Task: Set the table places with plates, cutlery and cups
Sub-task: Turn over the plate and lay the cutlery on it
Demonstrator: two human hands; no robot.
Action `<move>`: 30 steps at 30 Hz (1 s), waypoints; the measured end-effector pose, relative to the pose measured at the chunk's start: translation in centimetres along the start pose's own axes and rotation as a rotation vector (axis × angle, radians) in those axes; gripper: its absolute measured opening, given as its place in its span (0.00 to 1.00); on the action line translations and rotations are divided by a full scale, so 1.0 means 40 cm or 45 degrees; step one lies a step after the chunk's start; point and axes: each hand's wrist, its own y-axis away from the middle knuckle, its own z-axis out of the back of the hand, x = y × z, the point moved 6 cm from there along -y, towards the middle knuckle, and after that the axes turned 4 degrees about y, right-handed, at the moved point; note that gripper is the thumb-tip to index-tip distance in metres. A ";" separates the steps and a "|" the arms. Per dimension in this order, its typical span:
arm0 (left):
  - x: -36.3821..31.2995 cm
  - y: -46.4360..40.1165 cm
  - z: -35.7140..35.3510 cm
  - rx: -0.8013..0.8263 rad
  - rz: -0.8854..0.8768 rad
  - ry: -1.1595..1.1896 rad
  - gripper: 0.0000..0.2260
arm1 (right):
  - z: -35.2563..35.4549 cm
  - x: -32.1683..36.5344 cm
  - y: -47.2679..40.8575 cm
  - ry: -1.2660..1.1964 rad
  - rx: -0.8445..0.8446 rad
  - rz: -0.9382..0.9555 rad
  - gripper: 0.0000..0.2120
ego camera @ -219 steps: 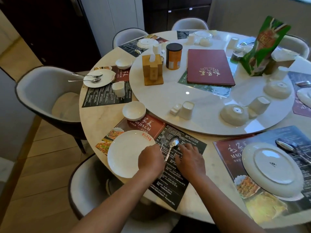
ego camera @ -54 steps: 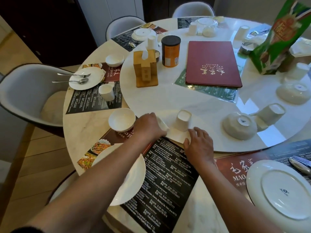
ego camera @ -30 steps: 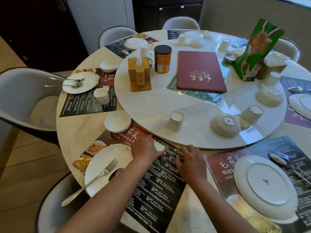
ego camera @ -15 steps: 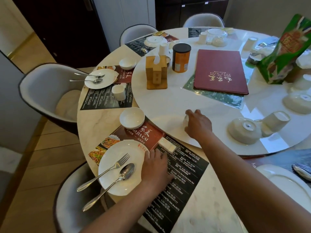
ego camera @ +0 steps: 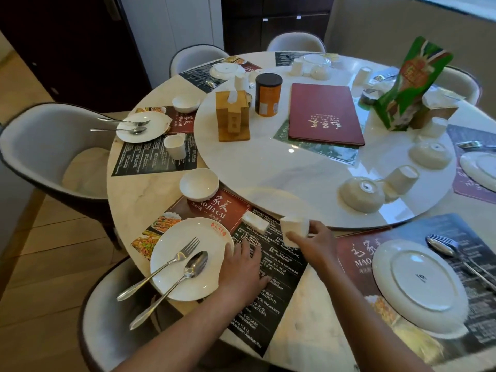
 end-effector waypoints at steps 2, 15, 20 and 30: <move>-0.002 0.006 -0.004 0.013 -0.020 -0.011 0.38 | -0.013 -0.014 0.023 0.070 -0.034 0.064 0.30; 0.007 0.006 -0.001 0.003 -0.046 0.004 0.38 | -0.083 0.001 0.022 0.258 -0.025 0.265 0.31; 0.007 0.005 -0.002 0.001 -0.049 0.011 0.38 | -0.080 0.004 0.024 0.324 0.005 0.244 0.36; -0.042 0.100 0.039 -0.145 -0.229 0.130 0.30 | 0.025 -0.003 0.172 0.578 -0.154 0.288 0.32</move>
